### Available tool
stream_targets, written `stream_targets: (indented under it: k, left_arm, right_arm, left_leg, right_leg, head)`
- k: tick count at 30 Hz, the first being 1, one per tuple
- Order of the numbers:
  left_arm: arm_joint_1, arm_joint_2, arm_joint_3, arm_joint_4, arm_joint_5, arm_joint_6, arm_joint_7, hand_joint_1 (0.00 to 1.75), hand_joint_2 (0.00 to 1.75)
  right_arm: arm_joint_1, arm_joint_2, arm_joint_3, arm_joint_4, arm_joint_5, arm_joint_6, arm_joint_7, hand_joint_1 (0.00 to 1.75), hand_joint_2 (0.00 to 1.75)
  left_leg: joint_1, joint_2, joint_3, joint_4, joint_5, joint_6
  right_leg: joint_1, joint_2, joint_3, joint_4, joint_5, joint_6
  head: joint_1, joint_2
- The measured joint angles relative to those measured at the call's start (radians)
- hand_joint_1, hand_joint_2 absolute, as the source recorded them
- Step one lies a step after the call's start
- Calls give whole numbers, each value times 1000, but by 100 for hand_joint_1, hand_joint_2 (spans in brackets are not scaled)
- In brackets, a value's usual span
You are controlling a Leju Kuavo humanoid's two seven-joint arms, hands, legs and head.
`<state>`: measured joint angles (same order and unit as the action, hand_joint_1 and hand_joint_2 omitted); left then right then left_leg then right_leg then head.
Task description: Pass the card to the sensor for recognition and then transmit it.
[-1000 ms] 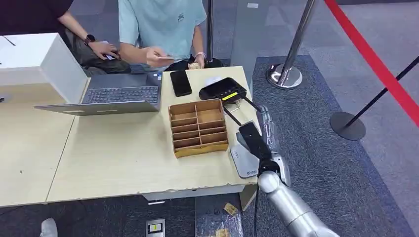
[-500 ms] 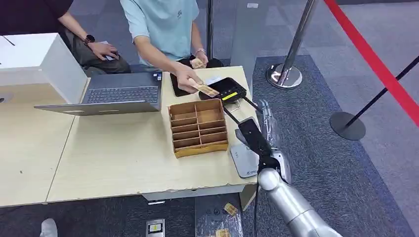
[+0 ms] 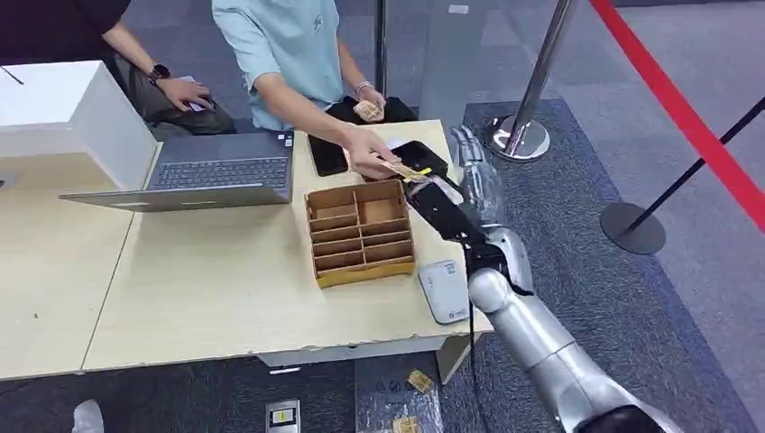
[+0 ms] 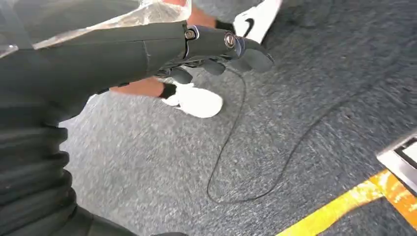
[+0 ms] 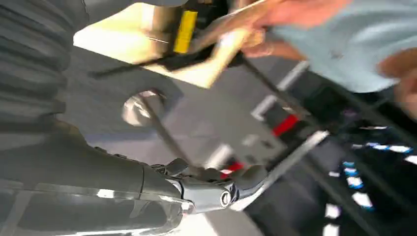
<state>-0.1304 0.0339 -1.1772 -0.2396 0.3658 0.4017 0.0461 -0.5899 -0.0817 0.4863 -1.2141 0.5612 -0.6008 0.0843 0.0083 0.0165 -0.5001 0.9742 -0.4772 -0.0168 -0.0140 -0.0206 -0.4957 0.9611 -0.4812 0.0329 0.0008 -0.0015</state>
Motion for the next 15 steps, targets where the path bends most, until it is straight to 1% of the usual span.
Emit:
stream_targets:
  k: [2,5,10,15]
  left_arm:
    - [-9,-1,-1,0,-5,-5,7,0,175]
    - [-7,-2,-4,0,-8,-7,8,0,175]
    - [-6,-2,-6,0,-10,-7,9,0,175]
    - [-5,-2,-6,0,-10,-7,9,0,175]
  right_arm:
    - [-63,29,36,33,13,2,0,0,175]
    - [-110,63,77,70,12,-1,-3,0,175]
    - [-135,78,118,115,3,-2,-8,0,175]
    - [-142,86,134,135,-2,-3,-10,0,175]
  left_leg:
    - [1,-2,1,0,1,-1]
    - [2,-5,0,0,1,-2]
    - [2,-4,-1,0,1,-1]
    - [2,-4,-1,0,1,-1]
  right_leg:
    - [0,-1,1,0,0,0]
    - [2,-4,1,0,0,0]
    - [2,-4,1,-1,0,0]
    - [2,-4,1,-1,0,0]
  head:
    - [0,0]
    - [0,0]
    - [0,0]
    - [1,0]
